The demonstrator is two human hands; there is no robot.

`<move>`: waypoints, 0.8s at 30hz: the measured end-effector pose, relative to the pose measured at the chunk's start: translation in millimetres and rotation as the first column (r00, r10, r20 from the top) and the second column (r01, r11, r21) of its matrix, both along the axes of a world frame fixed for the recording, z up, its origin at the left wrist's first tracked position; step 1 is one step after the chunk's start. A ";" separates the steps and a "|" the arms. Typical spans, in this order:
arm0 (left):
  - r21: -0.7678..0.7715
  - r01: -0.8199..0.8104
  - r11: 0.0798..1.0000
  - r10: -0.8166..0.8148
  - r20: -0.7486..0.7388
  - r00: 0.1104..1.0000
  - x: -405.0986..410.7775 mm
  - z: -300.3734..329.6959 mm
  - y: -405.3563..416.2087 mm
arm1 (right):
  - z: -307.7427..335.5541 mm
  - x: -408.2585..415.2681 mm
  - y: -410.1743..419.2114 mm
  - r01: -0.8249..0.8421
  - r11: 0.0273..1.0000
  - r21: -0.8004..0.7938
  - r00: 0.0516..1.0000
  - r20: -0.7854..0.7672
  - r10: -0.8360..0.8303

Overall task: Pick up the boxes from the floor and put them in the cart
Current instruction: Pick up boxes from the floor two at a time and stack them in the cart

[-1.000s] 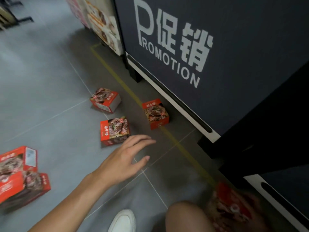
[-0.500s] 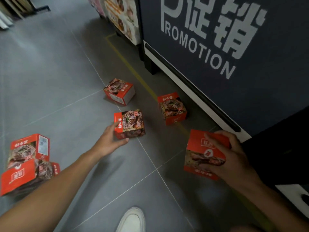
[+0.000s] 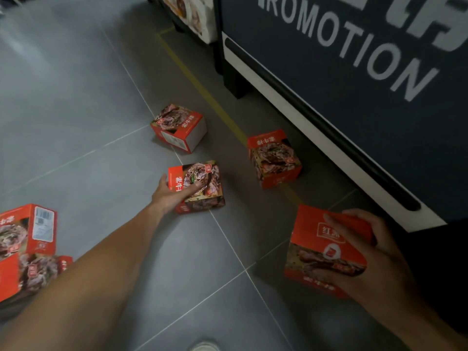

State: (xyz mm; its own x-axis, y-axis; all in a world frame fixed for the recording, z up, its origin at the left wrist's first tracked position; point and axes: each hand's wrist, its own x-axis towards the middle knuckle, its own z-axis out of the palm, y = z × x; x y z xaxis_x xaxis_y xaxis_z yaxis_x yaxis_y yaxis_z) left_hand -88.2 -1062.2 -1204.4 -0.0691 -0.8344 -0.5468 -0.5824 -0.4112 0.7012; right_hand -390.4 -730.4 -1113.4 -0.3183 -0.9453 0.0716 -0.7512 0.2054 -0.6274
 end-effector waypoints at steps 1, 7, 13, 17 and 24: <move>-0.001 0.002 1.000 -0.002 0.003 1.000 0.0 -6.0 -1.8 | -2.0 0.9 -0.7 -0.004 1.000 -0.004 1.000 0.013 0.004; -0.069 -0.135 0.988 0.121 -0.170 0.978 -17.0 -8.4 19.7 | 5.3 8.8 -9.5 0.025 0.998 -0.058 0.999 0.049 -0.022; -0.225 -0.223 0.948 0.161 -0.265 0.951 -24.4 -10.3 50.7 | 1.7 14.4 -13.5 0.005 0.999 -0.048 1.000 0.013 -0.004; -0.326 -0.158 0.932 0.068 -0.272 0.960 -26.7 -2.2 71.2 | 2.4 15.3 -13.5 -0.016 0.999 -0.030 1.000 0.012 0.016; -0.570 0.281 0.772 -0.228 0.165 0.960 -29.0 33.1 101.8 | 26.6 22.9 -21.0 -0.005 0.998 -0.067 0.999 0.045 0.008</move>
State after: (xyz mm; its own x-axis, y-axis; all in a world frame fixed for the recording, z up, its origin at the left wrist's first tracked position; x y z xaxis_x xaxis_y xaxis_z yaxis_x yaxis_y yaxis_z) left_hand -117.2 -960.4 -1171.3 -0.3025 -0.9529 0.0235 -0.6729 0.2310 0.7027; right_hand -367.5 -751.4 -1086.8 -0.3163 -0.9410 0.1204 -0.7230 0.1570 -0.6728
